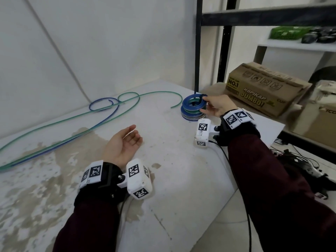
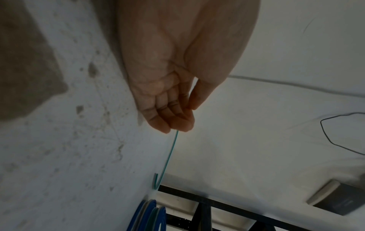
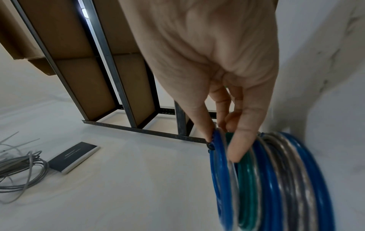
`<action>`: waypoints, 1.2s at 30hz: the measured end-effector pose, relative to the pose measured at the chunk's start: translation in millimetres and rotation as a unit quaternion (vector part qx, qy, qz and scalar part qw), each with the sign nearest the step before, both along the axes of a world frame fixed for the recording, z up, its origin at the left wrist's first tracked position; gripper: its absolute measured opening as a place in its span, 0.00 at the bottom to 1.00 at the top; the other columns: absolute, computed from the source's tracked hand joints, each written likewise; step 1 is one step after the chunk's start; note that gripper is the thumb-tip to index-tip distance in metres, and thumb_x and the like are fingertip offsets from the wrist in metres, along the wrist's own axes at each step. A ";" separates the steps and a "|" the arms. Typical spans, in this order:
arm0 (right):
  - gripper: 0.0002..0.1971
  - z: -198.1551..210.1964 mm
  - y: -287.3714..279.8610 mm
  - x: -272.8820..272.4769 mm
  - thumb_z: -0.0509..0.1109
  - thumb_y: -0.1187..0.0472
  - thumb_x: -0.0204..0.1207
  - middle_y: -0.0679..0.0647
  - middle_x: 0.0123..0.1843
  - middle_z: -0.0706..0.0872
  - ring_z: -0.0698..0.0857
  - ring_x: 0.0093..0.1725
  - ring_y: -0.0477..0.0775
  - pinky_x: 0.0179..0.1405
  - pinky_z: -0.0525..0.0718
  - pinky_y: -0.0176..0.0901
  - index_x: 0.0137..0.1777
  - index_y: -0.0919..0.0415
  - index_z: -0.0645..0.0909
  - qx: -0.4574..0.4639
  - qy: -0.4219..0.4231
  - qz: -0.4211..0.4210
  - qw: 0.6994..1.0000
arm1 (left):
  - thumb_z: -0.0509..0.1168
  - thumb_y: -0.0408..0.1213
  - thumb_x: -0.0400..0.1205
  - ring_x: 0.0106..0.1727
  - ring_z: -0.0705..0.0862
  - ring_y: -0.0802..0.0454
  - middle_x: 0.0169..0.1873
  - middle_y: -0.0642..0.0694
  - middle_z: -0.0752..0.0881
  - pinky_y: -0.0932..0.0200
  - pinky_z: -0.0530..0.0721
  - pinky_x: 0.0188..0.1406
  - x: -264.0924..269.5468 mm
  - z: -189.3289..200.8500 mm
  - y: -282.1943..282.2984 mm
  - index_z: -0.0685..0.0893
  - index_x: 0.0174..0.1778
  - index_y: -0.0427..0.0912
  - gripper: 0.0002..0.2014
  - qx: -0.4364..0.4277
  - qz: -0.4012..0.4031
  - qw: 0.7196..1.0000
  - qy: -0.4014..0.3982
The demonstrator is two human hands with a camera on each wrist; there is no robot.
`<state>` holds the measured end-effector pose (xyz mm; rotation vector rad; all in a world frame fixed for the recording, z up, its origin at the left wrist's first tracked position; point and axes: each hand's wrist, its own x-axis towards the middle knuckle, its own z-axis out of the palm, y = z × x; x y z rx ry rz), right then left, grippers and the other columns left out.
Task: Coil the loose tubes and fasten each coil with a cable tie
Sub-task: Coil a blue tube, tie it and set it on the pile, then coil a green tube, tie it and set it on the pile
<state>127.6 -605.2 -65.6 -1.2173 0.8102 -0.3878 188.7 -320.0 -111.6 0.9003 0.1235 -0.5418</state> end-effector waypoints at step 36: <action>0.25 20.7 267.4 214.0 0.68 0.60 0.79 0.59 0.75 0.74 0.76 0.71 0.56 0.69 0.72 0.44 0.75 0.61 0.70 -0.561 0.049 0.487 0.667 | 0.57 0.39 0.85 0.25 0.79 0.52 0.28 0.47 0.83 0.60 0.73 0.30 40.1 70.7 138.7 0.83 0.40 0.42 0.12 0.479 0.008 0.832 -0.279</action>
